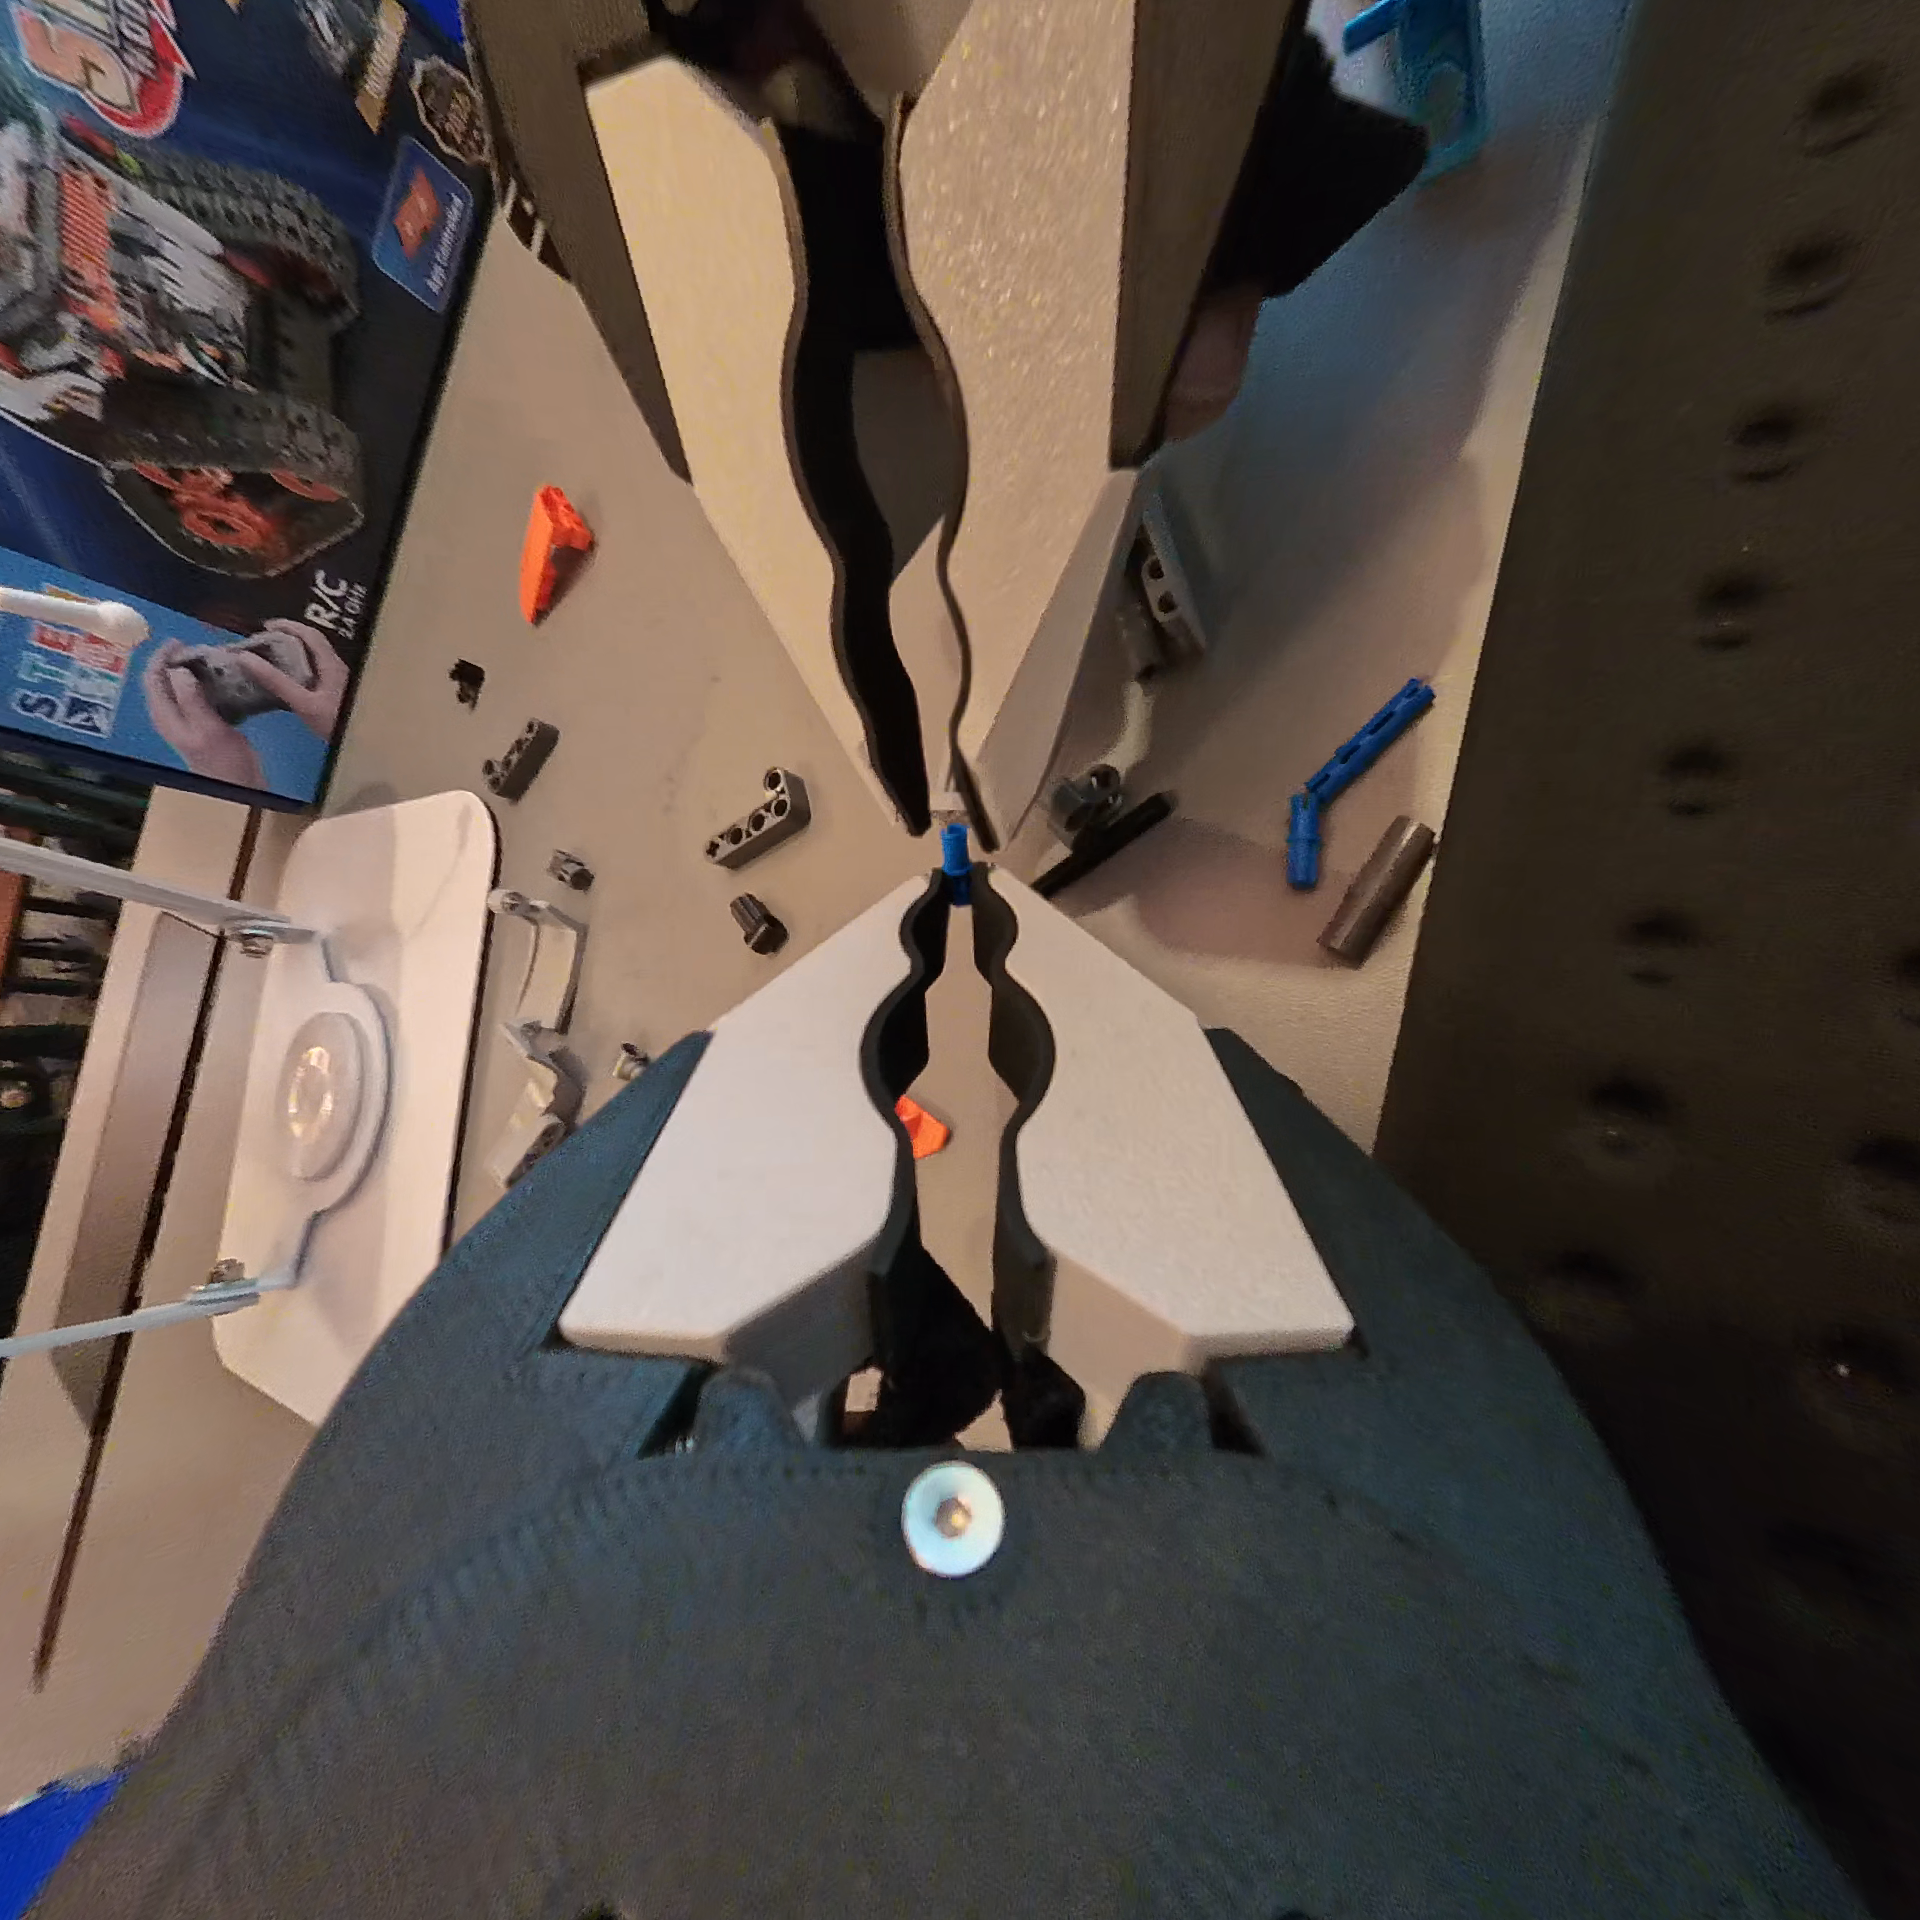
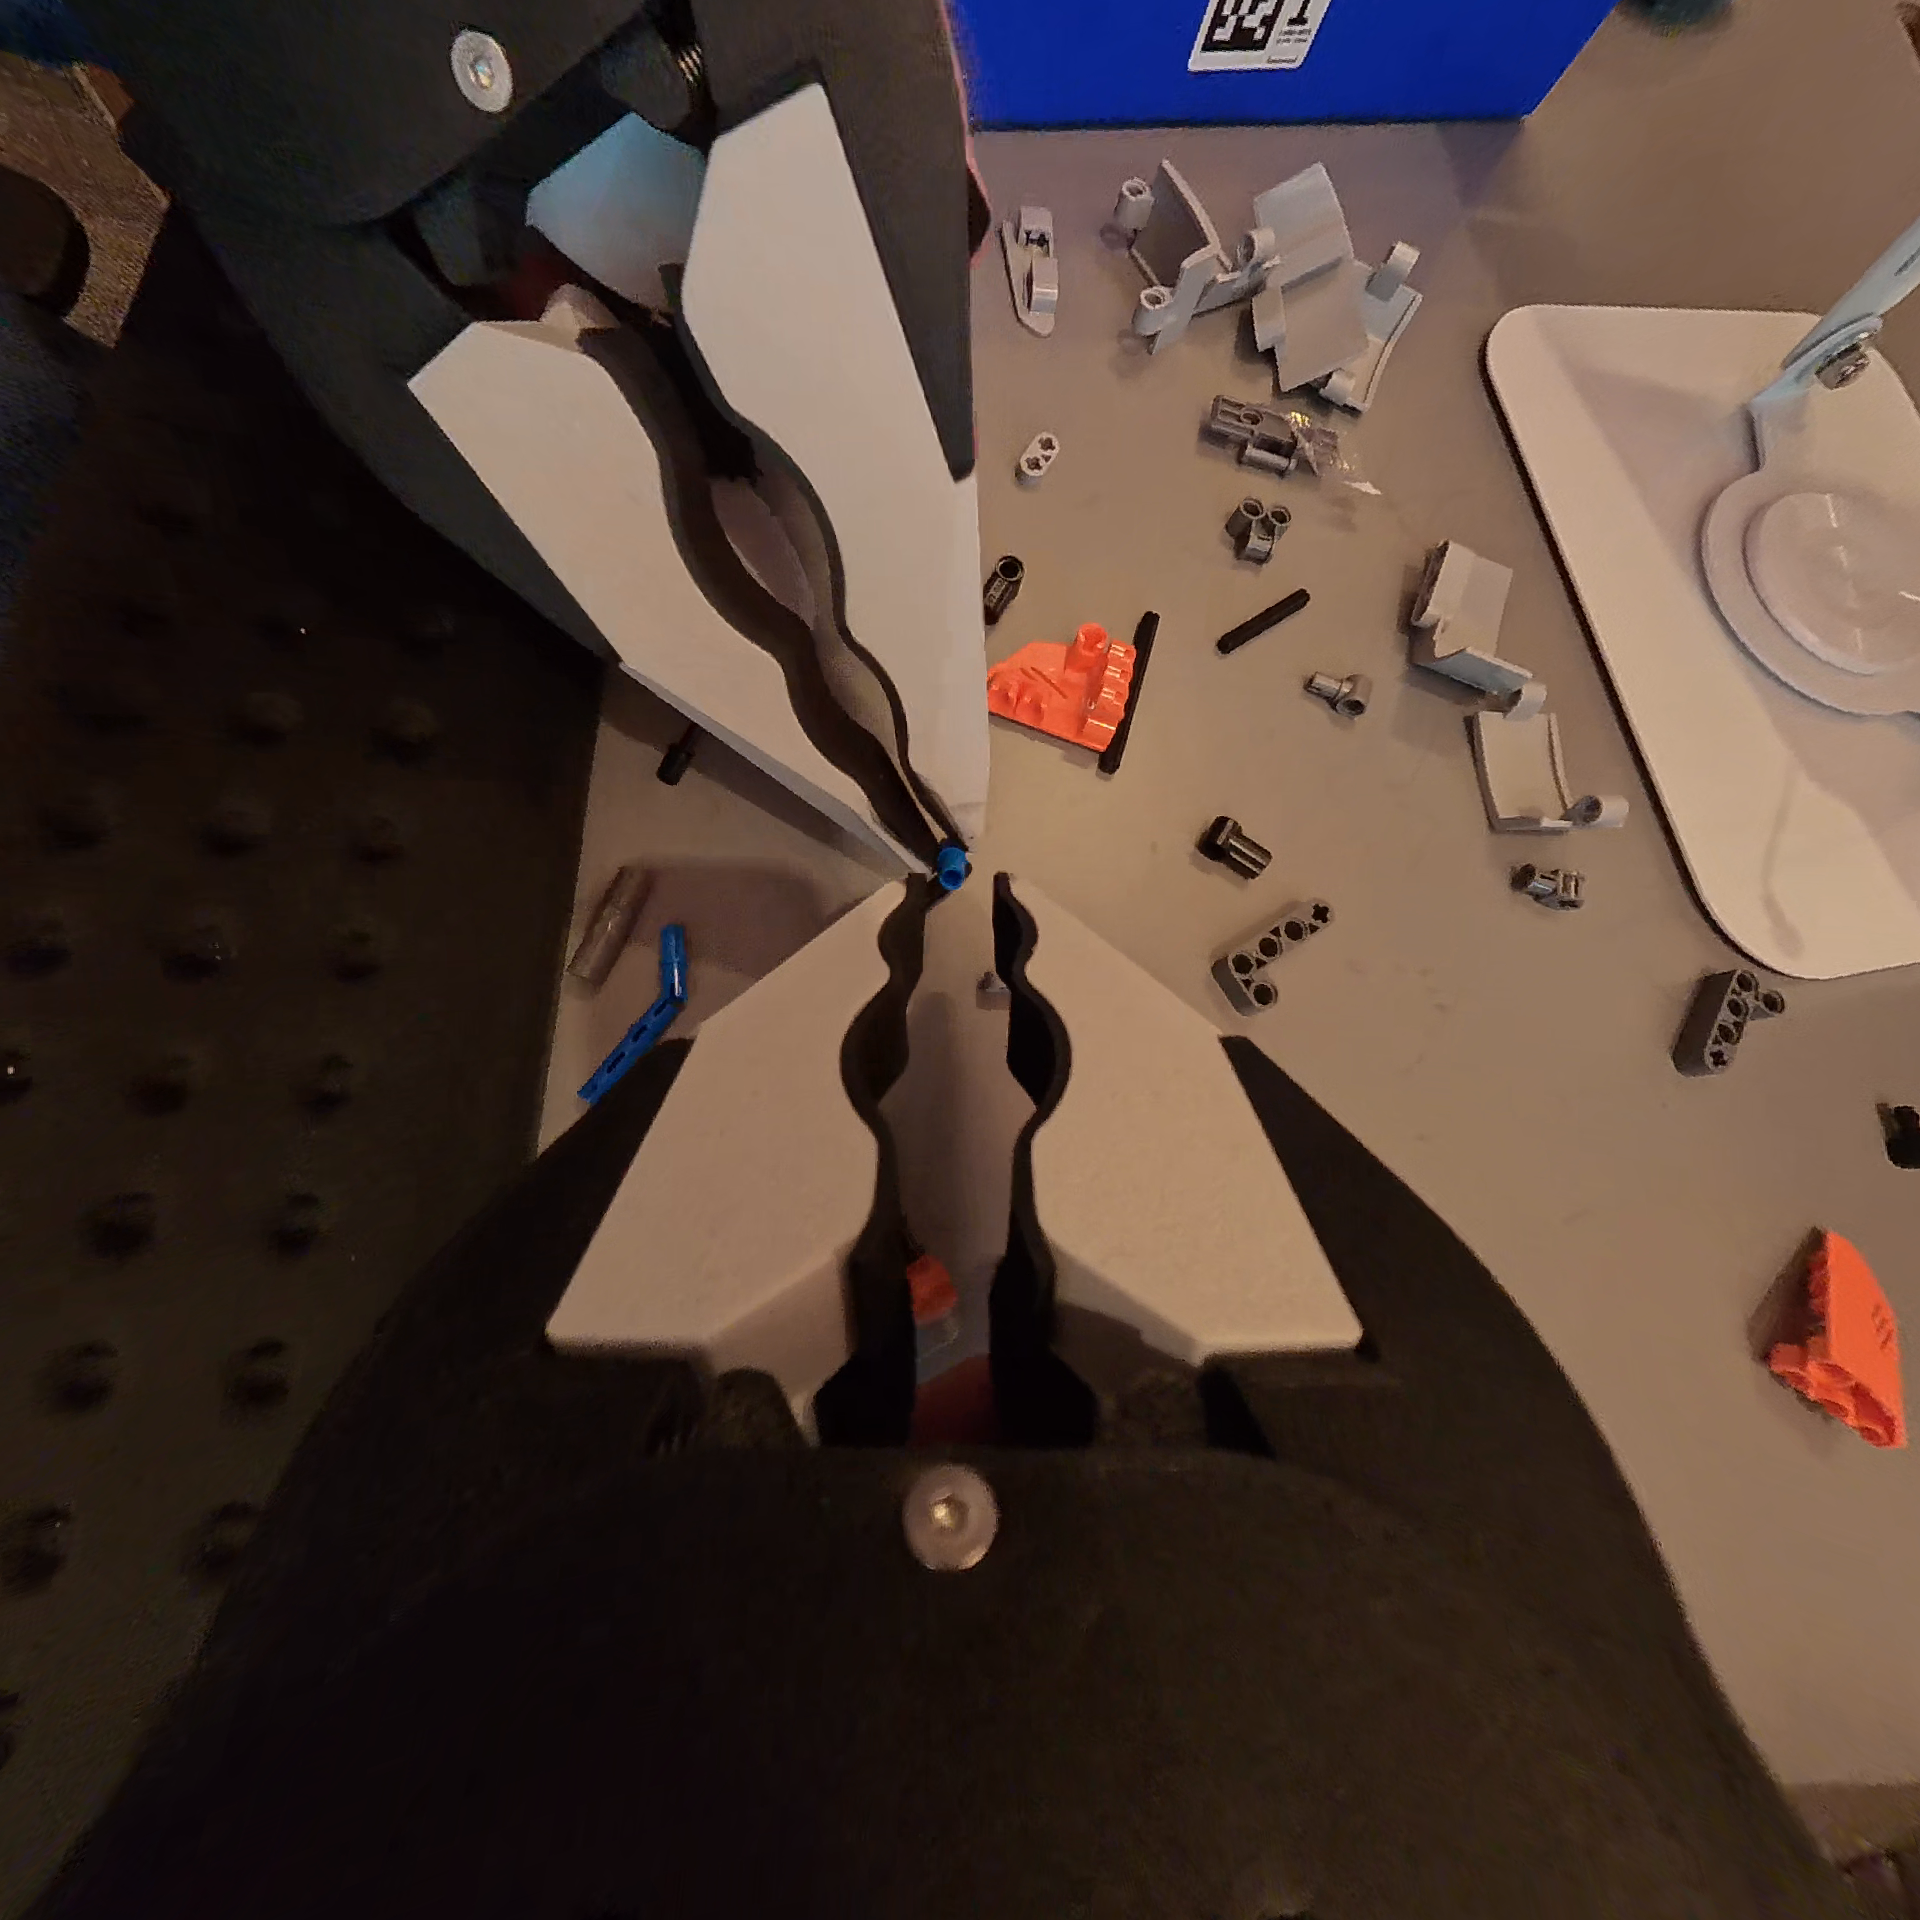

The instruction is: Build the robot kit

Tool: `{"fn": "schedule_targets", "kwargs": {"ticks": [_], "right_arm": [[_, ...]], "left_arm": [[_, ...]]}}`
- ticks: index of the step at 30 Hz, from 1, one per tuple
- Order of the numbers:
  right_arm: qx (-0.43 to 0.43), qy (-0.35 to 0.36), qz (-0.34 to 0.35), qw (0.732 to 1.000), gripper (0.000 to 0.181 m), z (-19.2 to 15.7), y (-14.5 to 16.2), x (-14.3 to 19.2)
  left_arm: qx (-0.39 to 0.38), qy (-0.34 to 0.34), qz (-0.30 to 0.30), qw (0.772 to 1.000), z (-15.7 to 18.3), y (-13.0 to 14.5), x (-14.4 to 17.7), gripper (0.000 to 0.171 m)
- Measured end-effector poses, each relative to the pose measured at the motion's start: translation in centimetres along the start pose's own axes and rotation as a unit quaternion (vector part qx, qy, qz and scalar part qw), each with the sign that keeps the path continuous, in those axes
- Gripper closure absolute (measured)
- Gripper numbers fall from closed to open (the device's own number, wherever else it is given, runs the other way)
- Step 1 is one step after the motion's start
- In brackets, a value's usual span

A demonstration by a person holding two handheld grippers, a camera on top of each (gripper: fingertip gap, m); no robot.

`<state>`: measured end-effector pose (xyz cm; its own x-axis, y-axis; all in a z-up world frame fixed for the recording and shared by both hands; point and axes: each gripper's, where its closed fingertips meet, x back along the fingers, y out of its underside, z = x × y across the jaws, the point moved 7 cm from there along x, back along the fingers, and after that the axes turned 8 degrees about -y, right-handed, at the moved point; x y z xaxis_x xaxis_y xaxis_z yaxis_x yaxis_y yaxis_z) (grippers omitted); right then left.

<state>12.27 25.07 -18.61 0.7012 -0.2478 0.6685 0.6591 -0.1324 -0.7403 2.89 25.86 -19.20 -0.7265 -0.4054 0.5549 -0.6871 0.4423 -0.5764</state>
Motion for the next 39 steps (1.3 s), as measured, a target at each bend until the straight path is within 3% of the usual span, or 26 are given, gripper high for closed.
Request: {"fn": "schedule_targets", "kwargs": {"ticks": [5,15,33,39], "right_arm": [[-0.003,-0.009,0.013,1.0,0.179,-0.1,-0.2,-0.1],[-0.014,0.0,0.031,0.999,0.172,0.0,-0.7,0.4],[-0.003,-0.008,0.036,0.999,0.18,-0.3,-0.8,0.5],[0.0,0.002,0.044,0.999,0.18,-0.1,-0.9,1.0]], "left_arm": [[-0.03,-0.019,-0.002,0.999,0.3,-0.1,0.0,0.168],[-0.023,-0.042,0.015,0.999,0.1,-0.3,0.6,0.168],[-0.03,-0.069,0.025,0.997,0.2,-0.5,1.0,0.168],[-0.006,-0.075,0.009,0.997,-0.6,0.2,1.8,0.151]]}}
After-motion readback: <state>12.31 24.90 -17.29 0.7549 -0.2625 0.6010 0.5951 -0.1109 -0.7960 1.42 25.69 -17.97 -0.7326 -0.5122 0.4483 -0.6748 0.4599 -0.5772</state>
